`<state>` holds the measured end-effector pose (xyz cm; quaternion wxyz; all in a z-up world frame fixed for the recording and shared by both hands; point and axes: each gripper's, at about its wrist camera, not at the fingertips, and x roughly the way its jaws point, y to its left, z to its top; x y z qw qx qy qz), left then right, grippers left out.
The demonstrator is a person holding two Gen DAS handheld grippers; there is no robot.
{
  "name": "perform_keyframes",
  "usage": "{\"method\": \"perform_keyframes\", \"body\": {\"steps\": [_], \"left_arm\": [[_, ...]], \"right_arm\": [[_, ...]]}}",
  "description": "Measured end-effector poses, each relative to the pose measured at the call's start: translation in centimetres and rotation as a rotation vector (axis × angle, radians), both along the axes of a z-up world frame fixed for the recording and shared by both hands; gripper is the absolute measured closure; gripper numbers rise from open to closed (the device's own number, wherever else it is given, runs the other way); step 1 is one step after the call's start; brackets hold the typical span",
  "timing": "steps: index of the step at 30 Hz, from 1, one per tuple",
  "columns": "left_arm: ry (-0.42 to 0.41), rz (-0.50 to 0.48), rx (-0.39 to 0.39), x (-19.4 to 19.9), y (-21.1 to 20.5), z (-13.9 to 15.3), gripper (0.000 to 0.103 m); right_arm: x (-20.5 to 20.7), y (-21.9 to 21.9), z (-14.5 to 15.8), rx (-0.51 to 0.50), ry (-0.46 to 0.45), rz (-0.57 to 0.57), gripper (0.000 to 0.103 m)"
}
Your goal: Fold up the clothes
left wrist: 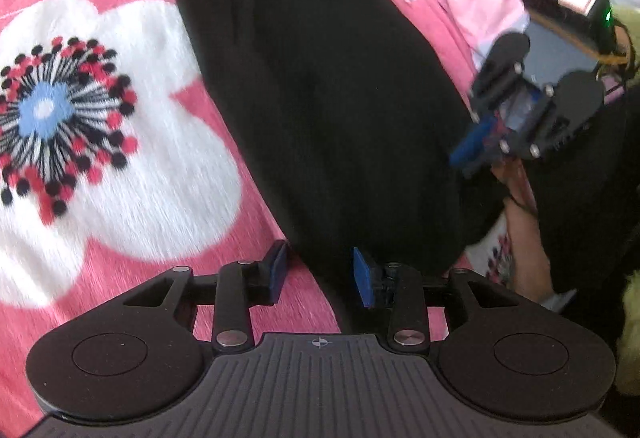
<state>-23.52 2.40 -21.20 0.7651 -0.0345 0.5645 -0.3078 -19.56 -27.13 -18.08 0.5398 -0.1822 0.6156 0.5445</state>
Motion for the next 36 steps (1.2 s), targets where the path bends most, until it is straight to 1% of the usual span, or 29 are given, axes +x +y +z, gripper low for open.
{"method": "perform_keyframes", "body": {"steps": [3, 6, 9, 11, 12, 14, 18, 19, 21, 22, 25, 26, 27, 28, 29, 30, 31, 34, 36], "left_arm": [[0.018, -0.02, -0.006, 0.0, 0.3, -0.1, 0.067], [0.037, -0.038, -0.007, 0.1, 0.4, -0.1, 0.067], [0.055, -0.041, -0.01, 0.3, 0.5, -0.1, 0.067], [0.074, -0.037, -0.017, 0.6, 0.7, 0.0, 0.067], [0.083, -0.035, -0.02, 0.7, 0.8, 0.1, 0.067], [0.089, -0.038, -0.018, 0.5, 1.1, 0.2, 0.067], [0.085, -0.063, 0.002, 0.1, 1.0, 0.9, 0.067], [0.07, -0.078, 0.009, 0.0, 0.9, 1.3, 0.067], [0.016, -0.12, 0.008, 0.2, 0.5, 2.5, 0.067], [-0.012, -0.142, 0.008, 0.2, 0.3, 3.1, 0.067], [-0.047, -0.208, -0.015, 0.6, -1.4, 4.1, 0.067], [-0.055, -0.234, -0.021, 0.7, -2.0, 4.3, 0.067], [-0.062, -0.258, -0.016, 0.6, -2.6, 4.3, 0.067], [-0.065, -0.276, -0.009, 0.4, -2.9, 4.5, 0.067], [-0.061, -0.291, -0.004, 0.2, -3.1, 4.4, 0.067], [-0.053, -0.301, 0.001, 0.0, -3.2, 4.2, 0.067], [-0.041, -0.304, 0.008, -0.2, -3.2, 4.0, 0.067], [-0.002, -0.298, 0.022, -0.7, -2.8, 3.2, 0.068], [0.022, -0.286, 0.026, -0.8, -2.2, 2.8, 0.068]], "right_arm": [[-0.6, -0.8, -0.5, -0.049, 0.131, -0.018, 0.084], [-0.6, -0.8, -1.2, -0.104, 0.235, -0.005, 0.083], [-1.4, -0.7, -1.7, -0.152, 0.28, 0.016, 0.083], [-0.5, -1.3, -1.4, -0.14, 0.307, -0.04, 0.083], [0.2, -1.8, -1.1, -0.131, 0.32, -0.082, 0.083], [1.8, -3.1, -0.5, -0.126, 0.326, -0.175, 0.077], [2.9, -4.8, -0.6, -0.168, 0.331, -0.283, 0.077], [3.0, -5.0, -0.7, -0.174, 0.332, -0.302, 0.077], [3.0, -5.1, -0.7, -0.19, 0.32, -0.339, 0.077], [2.8, -4.9, -1.2, -0.196, 0.332, -0.37, 0.077], [3.0, -5.7, -2.9, -0.207, 0.433, -0.506, 0.077], [2.9, -6.0, -3.3, -0.206, 0.459, -0.535, 0.077], [2.8, -6.0, -3.4, -0.206, 0.471, -0.547, 0.078], [2.6, -5.9, -3.5, -0.206, 0.47, -0.546, 0.08], [2.3, -5.8, -3.5, -0.206, 0.468, -0.542, 0.087], [2.2, -5.8, -3.5, -0.206, 0.463, -0.542, 0.09], [2.3, -5.9, -3.4, -0.204, 0.47, -0.544, 0.097], [2.6, -6.3, -2.9, -0.187, 0.487, -0.551, 0.099], [2.5, -6.1, -2.7, -0.2, 0.47, -0.529, 0.1]]}}
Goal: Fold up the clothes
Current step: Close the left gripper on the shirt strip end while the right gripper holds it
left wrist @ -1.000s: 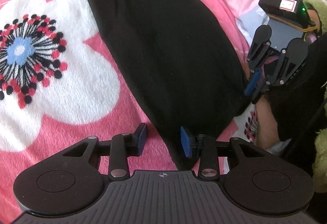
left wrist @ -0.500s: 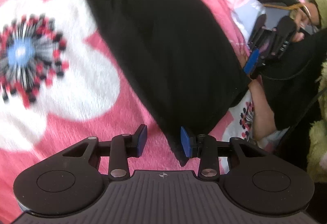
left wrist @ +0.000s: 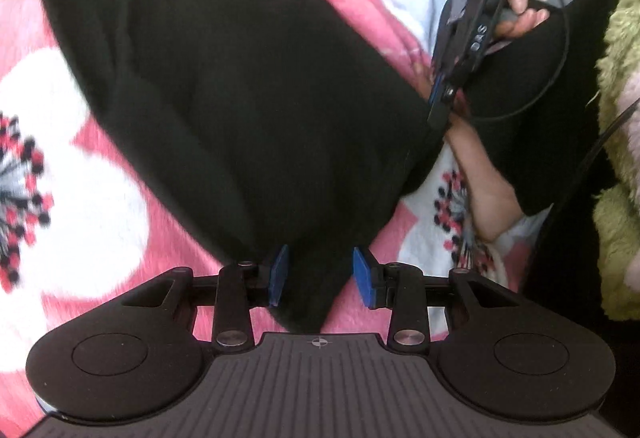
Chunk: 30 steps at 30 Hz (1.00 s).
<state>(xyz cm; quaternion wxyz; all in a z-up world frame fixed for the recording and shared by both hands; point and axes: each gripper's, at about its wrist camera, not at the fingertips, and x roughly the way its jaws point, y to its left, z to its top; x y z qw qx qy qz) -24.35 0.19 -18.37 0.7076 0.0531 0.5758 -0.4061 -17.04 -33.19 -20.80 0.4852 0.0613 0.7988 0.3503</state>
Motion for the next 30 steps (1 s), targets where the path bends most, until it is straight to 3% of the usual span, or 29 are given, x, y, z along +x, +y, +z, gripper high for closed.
{"method": "perform_keyframes", "body": {"steps": [6, 10, 12, 14, 23, 30], "left_arm": [[0.041, 0.045, -0.016, 0.3, 1.2, -0.3, 0.068], [0.055, 0.105, -0.017, 1.0, 3.0, 0.6, 0.068], [0.066, 0.155, -0.021, 1.3, 4.4, 1.0, 0.067], [0.078, 0.214, -0.027, 1.5, 5.7, 1.1, 0.067], [0.159, 0.406, -0.085, 2.1, 7.3, -1.0, 0.067], [0.27, 0.456, -0.149, 1.6, 7.6, -2.4, 0.068]], "right_arm": [[0.2, 0.2, 0.2, -0.039, 0.008, 0.078, 0.1], [-0.2, 0.6, 0.7, -0.038, -0.042, 0.109, 0.097], [0.0, 0.7, 1.3, -0.021, -0.058, 0.109, 0.089], [0.5, 0.6, 2.1, 0.001, -0.077, 0.082, 0.063], [1.9, -1.9, 0.9, -0.012, -0.088, -0.167, 0.06], [-0.2, -1.9, -1.0, 0.002, 0.008, -0.2, 0.063]]}}
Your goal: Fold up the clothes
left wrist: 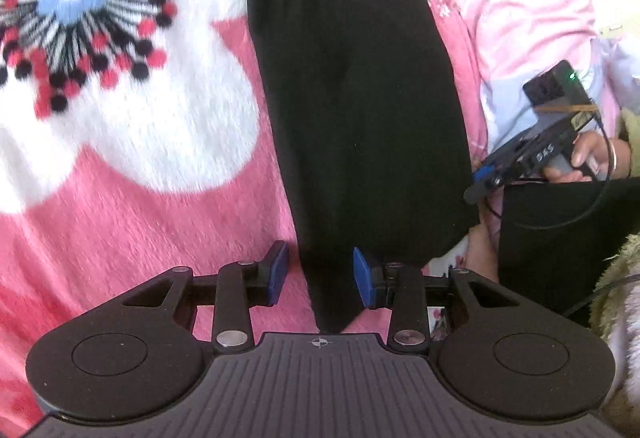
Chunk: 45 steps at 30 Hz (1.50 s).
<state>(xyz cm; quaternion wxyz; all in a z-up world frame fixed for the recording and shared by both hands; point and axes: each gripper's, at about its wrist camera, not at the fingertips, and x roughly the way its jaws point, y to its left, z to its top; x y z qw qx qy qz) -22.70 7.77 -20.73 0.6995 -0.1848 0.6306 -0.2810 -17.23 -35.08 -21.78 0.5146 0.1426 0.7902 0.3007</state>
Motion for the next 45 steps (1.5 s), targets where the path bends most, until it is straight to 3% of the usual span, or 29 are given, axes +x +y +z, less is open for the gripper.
{"method": "perform_keyframes", "body": {"steps": [7, 10, 14, 16, 20, 25, 28, 37, 45], "left_arm": [[0.041, -0.029, -0.033, -0.8, -0.7, -0.8, 0.069], [0.04, -0.025, -0.034, -0.7, -0.6, -0.9, 0.073], [0.016, -0.03, -0.011, -0.8, -1.2, -0.8, 0.092], [-0.005, -0.035, -0.011, -0.7, -1.4, -0.5, 0.098], [-0.056, -0.034, -0.041, -0.3, -0.7, 1.0, 0.1], [-0.149, 0.002, -0.024, 1.1, 0.9, 3.4, 0.1], [-0.2, 0.053, -0.046, 2.4, 1.4, 4.8, 0.1], [-0.338, 0.19, -0.073, 9.2, 1.6, 7.9, 0.1], [-0.434, 0.242, 0.031, 19.2, -2.6, 8.7, 0.1]], "right_arm": [[-0.9, 0.8, -1.1, 0.012, 0.034, 0.024, 0.065], [-1.1, 1.2, -1.6, 0.007, 0.048, 0.023, 0.071], [-1.7, 1.9, -2.1, 0.009, 0.067, 0.037, 0.092], [-1.7, 2.0, -1.8, 0.021, 0.055, 0.048, 0.094], [-1.7, 2.5, -0.8, 0.09, 0.019, 0.059, 0.096], [-0.6, 3.0, 2.6, 0.184, -0.162, 0.123, 0.096], [0.9, 2.7, 4.1, 0.206, -0.232, 0.099, 0.096], [7.6, 2.8, 8.4, 0.198, -0.486, -0.046, 0.096], [15.1, 3.7, 9.9, 0.162, -0.66, -0.263, 0.096]]}}
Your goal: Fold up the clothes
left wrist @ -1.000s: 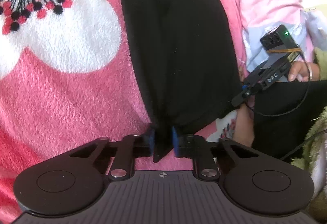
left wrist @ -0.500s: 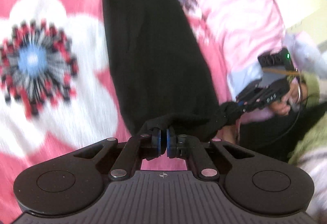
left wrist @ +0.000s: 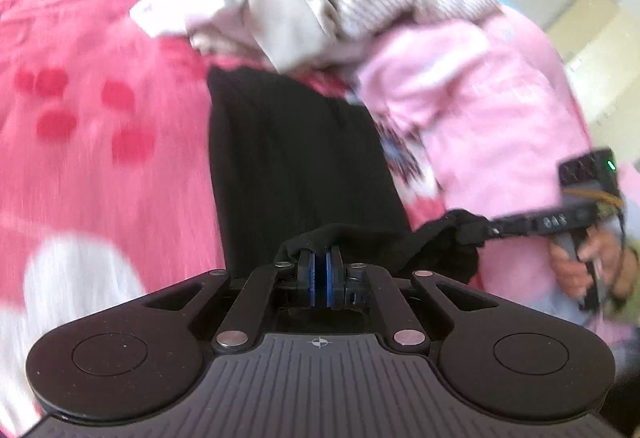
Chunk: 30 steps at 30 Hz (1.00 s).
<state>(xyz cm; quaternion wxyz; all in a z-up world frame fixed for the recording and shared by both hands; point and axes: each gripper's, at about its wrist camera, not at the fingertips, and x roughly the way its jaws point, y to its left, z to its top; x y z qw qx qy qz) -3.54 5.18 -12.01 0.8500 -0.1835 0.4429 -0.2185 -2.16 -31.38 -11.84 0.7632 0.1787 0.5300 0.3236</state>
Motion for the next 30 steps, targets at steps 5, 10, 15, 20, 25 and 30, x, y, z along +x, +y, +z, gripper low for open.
{"method": "perform_keyframes", "body": {"steps": [5, 10, 15, 20, 25, 30], "left_arm": [[-0.048, 0.066, -0.025, 3.4, 0.9, -0.6, 0.1], [-0.059, 0.158, -0.085, 6.6, 1.3, -3.1, 0.1], [-0.048, 0.219, -0.135, 9.3, 1.6, -5.6, 0.1], [-0.058, 0.24, -0.173, 11.7, 2.1, -6.7, 0.1], [-0.061, 0.252, -0.207, 14.0, 2.7, -7.7, 0.1], [-0.027, 0.27, -0.229, 15.5, 3.0, -9.3, 0.099]], "right_arm": [[4.2, 0.5, -0.7, 0.004, -0.059, -0.114, 0.096], [8.1, 0.6, -2.1, 0.003, -0.069, -0.201, 0.096], [10.9, 0.4, -3.0, 0.003, -0.078, -0.246, 0.096], [13.4, 0.1, -3.2, 0.004, -0.101, -0.272, 0.096], [14.9, 0.0, -3.9, -0.014, -0.114, -0.295, 0.096], [16.1, 0.2, -5.3, -0.03, -0.123, -0.307, 0.096]]}}
